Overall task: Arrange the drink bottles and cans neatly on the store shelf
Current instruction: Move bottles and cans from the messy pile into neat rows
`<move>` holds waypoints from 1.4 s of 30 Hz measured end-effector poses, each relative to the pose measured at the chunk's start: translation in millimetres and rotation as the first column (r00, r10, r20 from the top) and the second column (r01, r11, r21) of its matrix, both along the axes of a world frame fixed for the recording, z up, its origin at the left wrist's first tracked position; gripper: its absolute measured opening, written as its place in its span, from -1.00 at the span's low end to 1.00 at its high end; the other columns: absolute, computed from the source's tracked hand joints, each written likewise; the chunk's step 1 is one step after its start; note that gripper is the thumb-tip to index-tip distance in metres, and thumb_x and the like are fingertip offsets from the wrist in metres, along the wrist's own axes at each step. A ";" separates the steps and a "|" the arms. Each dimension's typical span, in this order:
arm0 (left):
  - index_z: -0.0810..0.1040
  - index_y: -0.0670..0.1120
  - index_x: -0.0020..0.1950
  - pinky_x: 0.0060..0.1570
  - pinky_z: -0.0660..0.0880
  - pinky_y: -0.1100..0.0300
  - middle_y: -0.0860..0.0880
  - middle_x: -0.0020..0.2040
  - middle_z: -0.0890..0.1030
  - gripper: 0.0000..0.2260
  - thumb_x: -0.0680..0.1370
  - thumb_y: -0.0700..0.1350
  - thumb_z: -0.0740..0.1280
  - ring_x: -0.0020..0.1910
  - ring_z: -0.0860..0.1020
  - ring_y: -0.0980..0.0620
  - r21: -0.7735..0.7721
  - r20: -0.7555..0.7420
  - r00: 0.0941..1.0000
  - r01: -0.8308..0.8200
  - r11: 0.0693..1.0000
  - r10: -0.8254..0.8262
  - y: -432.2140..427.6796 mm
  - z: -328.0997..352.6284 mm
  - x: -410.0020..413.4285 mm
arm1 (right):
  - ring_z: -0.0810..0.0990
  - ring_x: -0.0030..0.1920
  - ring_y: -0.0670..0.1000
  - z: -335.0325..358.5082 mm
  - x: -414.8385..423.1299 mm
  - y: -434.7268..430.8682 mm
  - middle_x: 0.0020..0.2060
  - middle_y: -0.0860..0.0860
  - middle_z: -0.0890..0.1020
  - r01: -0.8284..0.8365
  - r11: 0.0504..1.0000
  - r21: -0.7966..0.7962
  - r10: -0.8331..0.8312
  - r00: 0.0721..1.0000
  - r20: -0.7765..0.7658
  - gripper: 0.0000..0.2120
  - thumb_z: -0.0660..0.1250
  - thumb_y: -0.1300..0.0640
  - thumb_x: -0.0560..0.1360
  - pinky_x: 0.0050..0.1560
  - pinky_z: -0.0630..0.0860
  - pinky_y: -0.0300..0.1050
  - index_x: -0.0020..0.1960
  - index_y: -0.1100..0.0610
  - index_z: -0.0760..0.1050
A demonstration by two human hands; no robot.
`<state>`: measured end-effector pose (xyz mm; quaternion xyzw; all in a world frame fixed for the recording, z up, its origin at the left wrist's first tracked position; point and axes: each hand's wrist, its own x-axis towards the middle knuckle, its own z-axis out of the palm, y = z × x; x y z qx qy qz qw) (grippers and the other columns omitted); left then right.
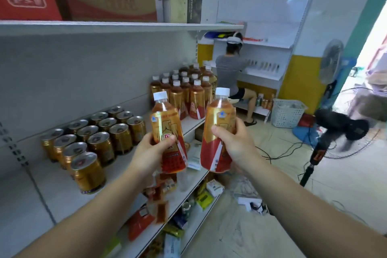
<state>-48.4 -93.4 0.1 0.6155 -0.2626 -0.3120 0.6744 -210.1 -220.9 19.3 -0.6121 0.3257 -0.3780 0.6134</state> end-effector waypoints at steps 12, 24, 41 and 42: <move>0.48 -0.06 0.13 0.00 0.54 0.08 -0.03 -0.01 0.64 -0.59 0.35 -0.22 0.52 -0.03 0.60 0.02 0.237 0.124 0.983 -0.160 0.958 0.133 -129.2 -35.7 108.6 | 0.54 0.18 0.01 -36.1 124.2 -155.8 0.17 -0.06 0.54 -0.114 0.987 -0.109 0.097 0.984 -0.151 -0.27 0.55 0.04 0.35 0.24 0.49 0.10 0.40 -0.06 0.24; 0.33 -0.03 0.30 0.12 0.50 0.03 0.01 0.11 0.57 -0.40 0.34 -0.17 0.53 0.11 0.56 0.00 0.322 0.184 0.895 -0.446 0.835 0.407 -192.1 -61.7 111.4 | 0.43 0.29 0.04 -91.5 194.6 -244.2 0.29 0.04 0.44 -0.407 0.868 -0.285 0.330 0.900 -0.284 -0.25 0.57 0.01 0.34 0.23 0.39 -0.06 0.42 0.04 0.30; 0.19 0.03 0.33 0.09 0.43 0.15 0.02 0.15 0.52 -0.35 0.39 -0.26 0.48 0.13 0.51 0.05 0.376 0.298 0.851 -0.521 0.766 0.432 -206.7 -77.3 108.2 | 0.24 0.41 0.37 -112.0 200.8 -273.4 0.35 0.33 0.34 -0.329 0.596 -0.733 0.039 0.923 -0.382 0.03 0.58 -0.10 0.28 0.32 0.28 0.36 0.52 0.24 0.11; 0.19 0.03 0.35 0.08 0.42 0.16 0.04 0.15 0.52 -0.33 0.39 -0.26 0.48 0.13 0.50 0.07 0.379 0.301 0.851 -0.521 0.765 0.430 -207.6 -78.1 108.9 | 0.21 0.42 0.33 -109.8 199.8 -275.4 0.37 0.33 0.32 -0.308 0.582 -0.753 0.043 0.936 -0.350 0.03 0.58 -0.13 0.28 0.33 0.26 0.36 0.52 0.19 0.09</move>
